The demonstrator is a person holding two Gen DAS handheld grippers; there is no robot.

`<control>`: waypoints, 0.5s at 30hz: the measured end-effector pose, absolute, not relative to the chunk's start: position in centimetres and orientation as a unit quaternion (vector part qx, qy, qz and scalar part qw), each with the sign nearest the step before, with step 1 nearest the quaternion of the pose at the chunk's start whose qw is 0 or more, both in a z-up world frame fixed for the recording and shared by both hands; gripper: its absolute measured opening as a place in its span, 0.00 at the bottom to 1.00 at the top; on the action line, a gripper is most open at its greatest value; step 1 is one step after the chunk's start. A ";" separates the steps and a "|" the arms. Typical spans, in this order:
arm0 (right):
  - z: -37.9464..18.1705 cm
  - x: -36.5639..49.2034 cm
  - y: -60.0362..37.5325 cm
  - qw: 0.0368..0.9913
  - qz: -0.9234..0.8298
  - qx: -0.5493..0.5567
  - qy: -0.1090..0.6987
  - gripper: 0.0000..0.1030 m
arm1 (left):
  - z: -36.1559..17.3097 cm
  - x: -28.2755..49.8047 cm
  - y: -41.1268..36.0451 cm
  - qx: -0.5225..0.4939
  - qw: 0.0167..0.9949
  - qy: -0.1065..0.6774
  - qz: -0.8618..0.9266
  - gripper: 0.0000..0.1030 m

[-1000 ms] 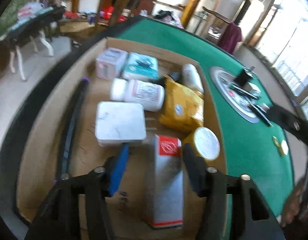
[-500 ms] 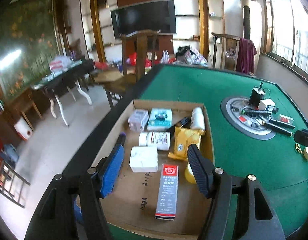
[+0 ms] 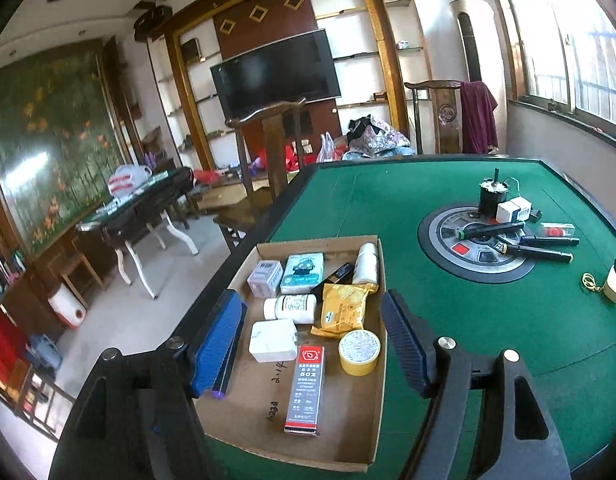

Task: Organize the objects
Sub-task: 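Move the left gripper to the yellow-capped black marker and grasp it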

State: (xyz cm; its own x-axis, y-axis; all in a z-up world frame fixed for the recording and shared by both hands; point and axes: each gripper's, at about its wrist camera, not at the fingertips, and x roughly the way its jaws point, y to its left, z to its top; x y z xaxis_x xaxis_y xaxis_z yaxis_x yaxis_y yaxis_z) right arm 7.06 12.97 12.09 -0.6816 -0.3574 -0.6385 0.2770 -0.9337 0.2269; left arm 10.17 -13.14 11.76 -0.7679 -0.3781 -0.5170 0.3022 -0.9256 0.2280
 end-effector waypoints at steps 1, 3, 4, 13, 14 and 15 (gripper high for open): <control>12.1 7.1 13.3 0.170 -0.916 0.359 -0.057 0.71 | 11.8 10.1 -12.9 0.288 0.180 -0.068 -0.938 0.66; 12.2 6.9 14.1 0.164 -0.917 0.359 -0.063 0.71 | 11.7 9.9 -12.5 0.290 0.175 -0.071 -0.938 0.66; 12.3 6.7 14.6 0.160 -0.918 0.358 -0.066 0.71 | 11.7 9.8 -12.3 0.292 0.173 -0.073 -0.938 0.66; 13.8 4.0 19.1 0.116 -0.930 0.339 -0.080 0.71 | 11.3 7.3 -10.7 0.329 0.102 -0.067 -0.937 0.66; 14.3 3.4 19.8 0.108 -0.932 0.334 -0.083 0.71 | 11.8 6.6 -10.5 0.337 0.079 -0.061 -0.936 0.66; 15.0 2.7 20.6 0.100 -0.935 0.328 -0.090 0.71 | 12.9 5.6 -10.0 0.341 0.053 -0.056 -0.937 0.65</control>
